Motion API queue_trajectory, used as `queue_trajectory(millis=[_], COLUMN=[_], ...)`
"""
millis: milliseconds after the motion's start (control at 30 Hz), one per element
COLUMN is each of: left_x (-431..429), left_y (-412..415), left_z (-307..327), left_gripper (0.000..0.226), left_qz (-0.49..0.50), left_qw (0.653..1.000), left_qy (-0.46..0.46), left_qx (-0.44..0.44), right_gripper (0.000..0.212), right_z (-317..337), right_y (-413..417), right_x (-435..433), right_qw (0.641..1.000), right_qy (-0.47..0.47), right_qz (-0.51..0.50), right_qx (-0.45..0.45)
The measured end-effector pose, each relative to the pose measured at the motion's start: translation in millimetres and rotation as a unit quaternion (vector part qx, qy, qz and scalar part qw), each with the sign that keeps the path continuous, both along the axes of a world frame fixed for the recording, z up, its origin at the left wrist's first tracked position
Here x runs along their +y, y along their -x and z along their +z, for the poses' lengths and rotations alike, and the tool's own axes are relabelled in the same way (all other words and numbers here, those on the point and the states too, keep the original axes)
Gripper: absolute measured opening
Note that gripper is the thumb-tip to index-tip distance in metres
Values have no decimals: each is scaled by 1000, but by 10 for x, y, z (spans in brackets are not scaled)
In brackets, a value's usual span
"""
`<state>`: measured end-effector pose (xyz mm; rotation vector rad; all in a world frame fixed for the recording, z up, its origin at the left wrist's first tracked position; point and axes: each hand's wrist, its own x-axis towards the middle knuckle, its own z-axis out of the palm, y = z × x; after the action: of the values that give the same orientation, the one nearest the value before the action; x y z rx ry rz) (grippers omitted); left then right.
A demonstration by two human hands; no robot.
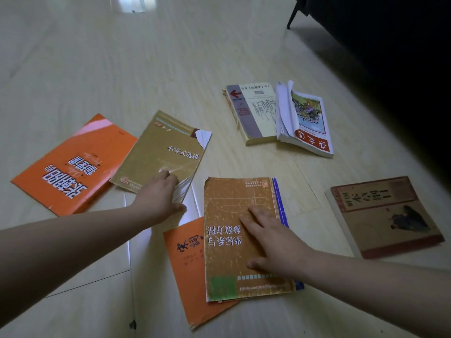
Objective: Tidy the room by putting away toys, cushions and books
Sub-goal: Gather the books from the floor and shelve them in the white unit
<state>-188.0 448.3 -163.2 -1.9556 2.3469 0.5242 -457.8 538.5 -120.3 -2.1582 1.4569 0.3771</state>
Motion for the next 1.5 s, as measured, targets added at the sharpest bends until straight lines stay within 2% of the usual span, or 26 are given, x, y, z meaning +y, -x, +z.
queue_trajectory(millis=[133,533,633,733,933,1033,1233,1300,1400,1500], left_x=[-28,-146,-200,-189,-101,-75,-19,-33,-41,14], left_y=[14,73,-76,-103,-34,-33,-1,-22,-67,-33], left_z=[-61,-11,6,36,-2,-8,4,30,127,245], left_gripper=[51,10,17,37,50,44,16,12,13,13], left_qz=[0,-2,15,15,-43,-38,-49,-39,6,28], left_qw=[1000,997,999,1000,996,996,990,993,997,984], left_qy=[22,30,10,-18,1,11,46,56,73,137], left_qx=[-15,-69,-41,-15,-81,-79,-121,-94,20,110], right_gripper=[99,99,99,99,99,99,99,99,99,99], right_z=[-5,26,25,23,11,16,11,8,-7,1], right_y=[73,88,85,93,104,98,77,85,98,93], right_x=[-49,-98,-96,-100,-78,-88,-86,-89,-90,-89], right_qw=[1000,1000,999,999,999,999,999,999,999,1000], right_qy=[2,-16,-17,-16,-18,-17,-18,-16,-16,-15], right_qz=[18,20,22,23,20,23,23,25,22,19], right_qx=[7,16,16,18,21,24,22,22,19,14])
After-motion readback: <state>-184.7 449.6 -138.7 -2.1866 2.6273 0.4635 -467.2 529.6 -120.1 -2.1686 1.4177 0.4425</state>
